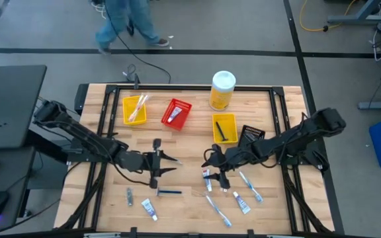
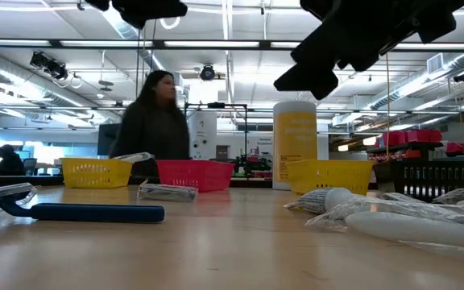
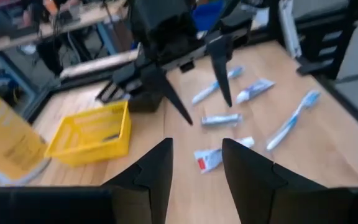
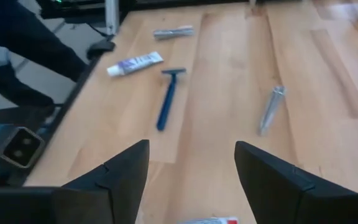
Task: Pick & Place Travel size toiletries
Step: Put the white toothpaste into the red basket
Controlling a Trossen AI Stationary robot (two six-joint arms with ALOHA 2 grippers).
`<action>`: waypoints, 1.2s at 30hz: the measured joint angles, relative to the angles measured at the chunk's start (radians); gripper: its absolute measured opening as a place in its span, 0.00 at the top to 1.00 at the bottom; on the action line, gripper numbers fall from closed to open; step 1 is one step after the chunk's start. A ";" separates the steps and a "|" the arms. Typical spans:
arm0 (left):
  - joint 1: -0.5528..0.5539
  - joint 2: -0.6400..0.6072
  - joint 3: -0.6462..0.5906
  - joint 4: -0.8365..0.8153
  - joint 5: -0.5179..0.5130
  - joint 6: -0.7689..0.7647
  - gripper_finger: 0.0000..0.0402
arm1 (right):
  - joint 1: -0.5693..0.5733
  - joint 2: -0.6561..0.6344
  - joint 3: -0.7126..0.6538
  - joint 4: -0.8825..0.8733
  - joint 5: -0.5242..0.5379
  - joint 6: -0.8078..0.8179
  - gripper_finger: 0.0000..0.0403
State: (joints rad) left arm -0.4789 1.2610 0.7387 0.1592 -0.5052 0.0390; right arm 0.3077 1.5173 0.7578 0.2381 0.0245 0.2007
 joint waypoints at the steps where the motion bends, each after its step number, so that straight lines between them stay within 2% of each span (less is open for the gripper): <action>1: 0.003 0.000 0.006 -0.026 0.000 -0.012 0.63 | 0.000 0.003 0.000 -0.003 0.010 -0.003 0.38; 6: 0.020 0.000 0.007 -0.120 0.006 -0.180 0.63 | 0.000 0.029 0.000 -0.004 0.057 -0.006 0.35; 10: 0.032 0.000 0.006 -0.190 0.029 -0.267 0.63 | -0.005 0.037 0.000 -0.019 0.038 0.033 0.34; 14: 0.032 0.000 0.006 -0.191 0.031 -0.269 0.63 | 0.001 0.037 0.000 -0.109 0.026 0.117 0.36; 20: 0.032 0.000 0.006 -0.192 0.020 -0.327 0.63 | 0.037 0.039 0.000 -0.228 0.020 0.386 0.41; 25: 0.032 0.000 0.006 -0.191 0.020 -0.342 0.63 | 0.069 0.097 0.000 -0.185 0.044 0.574 0.41; 29: 0.032 0.000 0.006 -0.192 0.020 -0.341 0.63 | 0.073 0.157 0.000 -0.169 0.165 0.657 0.41; 31: 0.032 0.000 0.006 -0.191 0.021 -0.344 0.63 | 0.063 0.169 0.000 -0.171 0.194 0.701 0.42; 36: 0.030 0.000 0.006 -0.192 0.028 -0.355 0.63 | 0.035 0.177 0.000 -0.174 0.178 0.766 0.44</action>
State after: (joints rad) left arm -0.4489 1.2610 0.7452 -0.0326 -0.4774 -0.3156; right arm 0.3430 1.6942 0.7578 0.0642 0.2020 0.9670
